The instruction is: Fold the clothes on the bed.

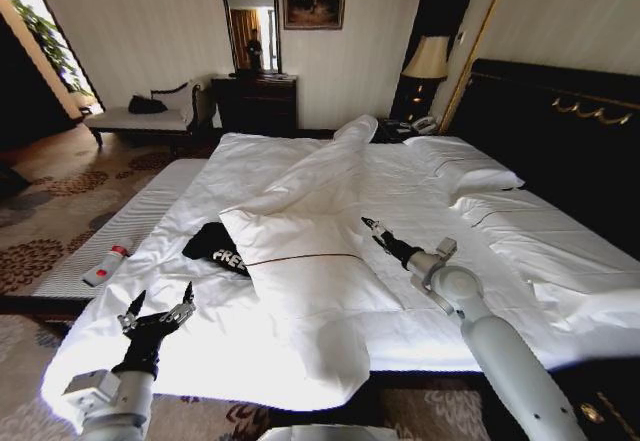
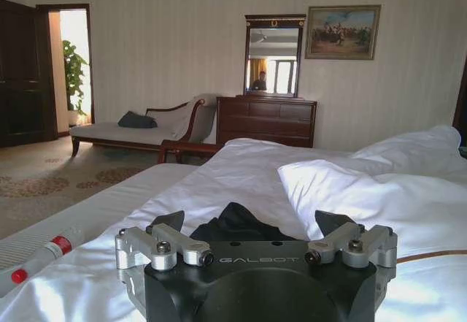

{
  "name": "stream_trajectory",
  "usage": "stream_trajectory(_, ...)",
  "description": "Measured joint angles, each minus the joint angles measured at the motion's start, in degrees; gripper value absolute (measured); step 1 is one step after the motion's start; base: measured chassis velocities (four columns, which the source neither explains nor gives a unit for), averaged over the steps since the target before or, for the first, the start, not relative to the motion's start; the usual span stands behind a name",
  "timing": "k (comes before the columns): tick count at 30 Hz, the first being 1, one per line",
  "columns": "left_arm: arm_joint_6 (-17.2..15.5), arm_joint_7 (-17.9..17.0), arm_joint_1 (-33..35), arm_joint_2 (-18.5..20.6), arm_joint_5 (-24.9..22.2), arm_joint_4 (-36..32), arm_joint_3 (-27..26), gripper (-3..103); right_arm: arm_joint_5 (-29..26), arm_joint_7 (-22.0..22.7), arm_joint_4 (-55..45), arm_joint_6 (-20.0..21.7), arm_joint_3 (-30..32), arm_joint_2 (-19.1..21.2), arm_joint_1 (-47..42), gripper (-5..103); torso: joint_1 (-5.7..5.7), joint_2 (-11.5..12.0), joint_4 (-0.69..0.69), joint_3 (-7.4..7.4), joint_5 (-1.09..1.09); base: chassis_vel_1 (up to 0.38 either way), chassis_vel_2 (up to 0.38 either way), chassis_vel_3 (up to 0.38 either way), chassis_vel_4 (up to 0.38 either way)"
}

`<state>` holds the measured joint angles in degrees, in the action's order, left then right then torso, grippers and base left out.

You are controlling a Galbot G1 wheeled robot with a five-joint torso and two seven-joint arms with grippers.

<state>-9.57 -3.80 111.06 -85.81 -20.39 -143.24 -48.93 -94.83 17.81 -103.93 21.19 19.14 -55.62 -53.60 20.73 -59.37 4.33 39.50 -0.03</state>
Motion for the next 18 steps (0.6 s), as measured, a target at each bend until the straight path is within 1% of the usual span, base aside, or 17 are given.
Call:
stream_trajectory(2, 0.0, 0.0, 0.0, 0.0, -0.7, 0.0, 0.1, 100, 1.5, 0.0, 3.1, 0.2, -2.3, -0.7, 2.1, 100, 0.0, 0.0, 0.0, 0.0, 0.0, 0.0, 0.0, 0.0, 0.0)
stream_trajectory(6, 0.0, 0.0, 0.0, -0.1, -0.8, 0.0, 0.1, 100, 1.8, 0.0, 4.9, 0.5, -3.6, -1.3, 3.4, 100, 0.0, 0.0, 0.0, 0.0, 0.0, 0.0, 0.0, 0.0, 0.0)
stream_trajectory(10, -0.1, 0.0, 0.0, -0.2, -0.8, 0.0, 0.1, 100, 1.8, -0.5, 8.7, 1.0, -7.1, -3.0, 7.5, 100, 0.0, 0.0, 0.01, 0.0, -0.01, 0.0, 0.0, 0.0, 0.0)
stream_trajectory(11, -0.1, 0.0, 0.0, -0.2, -0.8, 0.0, 0.1, 100, 1.8, -0.5, 8.7, 1.0, -7.1, -3.0, 7.5, 100, 0.0, 0.0, 0.01, 0.0, -0.01, 0.0, 0.0, 0.0, 0.0)
stream_trajectory(15, -0.1, 0.0, 0.1, -0.1, -0.7, 0.0, -0.2, 100, 1.5, -1.6, 10.6, 0.6, -9.9, -5.6, 11.4, 100, 0.0, 0.0, 0.0, 0.0, -0.02, 0.0, 0.0, 0.0, 0.0)
stream_trajectory(16, -0.1, 0.0, 0.1, -0.1, -0.7, 0.0, -0.2, 100, 1.5, -1.6, 10.6, 0.6, -9.9, -5.6, 11.4, 100, 0.0, 0.0, 0.0, 0.0, -0.02, 0.0, 0.0, 0.0, 0.0)
stream_trajectory(18, -0.1, 0.0, -0.1, -0.1, -0.5, 0.0, -0.2, 100, 1.1, -2.5, 11.1, 0.4, -11.6, -7.5, 13.4, 100, 0.0, 0.0, -0.01, 0.0, -0.02, 0.0, 0.0, 0.0, 0.0)
